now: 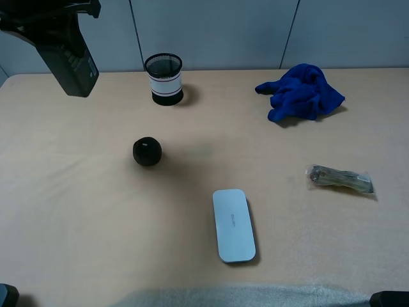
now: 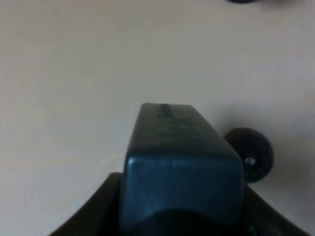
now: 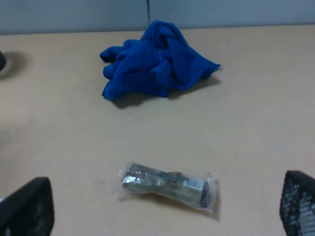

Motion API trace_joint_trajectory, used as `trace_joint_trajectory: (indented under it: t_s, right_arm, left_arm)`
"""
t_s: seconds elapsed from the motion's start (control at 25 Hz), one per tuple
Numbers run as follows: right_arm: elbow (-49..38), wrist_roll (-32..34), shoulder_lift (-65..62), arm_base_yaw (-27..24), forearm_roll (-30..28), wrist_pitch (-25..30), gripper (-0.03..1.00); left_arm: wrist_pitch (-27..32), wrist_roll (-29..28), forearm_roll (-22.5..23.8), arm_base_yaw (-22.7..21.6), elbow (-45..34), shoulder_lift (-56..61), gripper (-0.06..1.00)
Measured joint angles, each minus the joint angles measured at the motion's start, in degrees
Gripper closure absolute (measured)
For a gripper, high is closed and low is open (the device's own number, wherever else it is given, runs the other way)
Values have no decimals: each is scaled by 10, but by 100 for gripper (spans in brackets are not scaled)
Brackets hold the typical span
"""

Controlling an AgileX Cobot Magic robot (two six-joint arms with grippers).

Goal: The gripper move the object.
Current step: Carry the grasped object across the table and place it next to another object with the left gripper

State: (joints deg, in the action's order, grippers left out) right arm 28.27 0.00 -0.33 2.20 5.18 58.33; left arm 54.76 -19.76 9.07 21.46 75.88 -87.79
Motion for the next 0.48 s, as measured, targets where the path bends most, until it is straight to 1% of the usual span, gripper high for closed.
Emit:
trace_joint_trajectory:
  t_s: [0.24, 0.48]
  right_arm:
    - [0, 0, 0, 0, 0, 0, 27]
    - [0, 0, 0, 0, 0, 0, 27]
  left_arm:
    - [-12, -21, 2, 24, 8, -7, 51]
    - [-1, -23, 4, 58, 79, -76, 51]
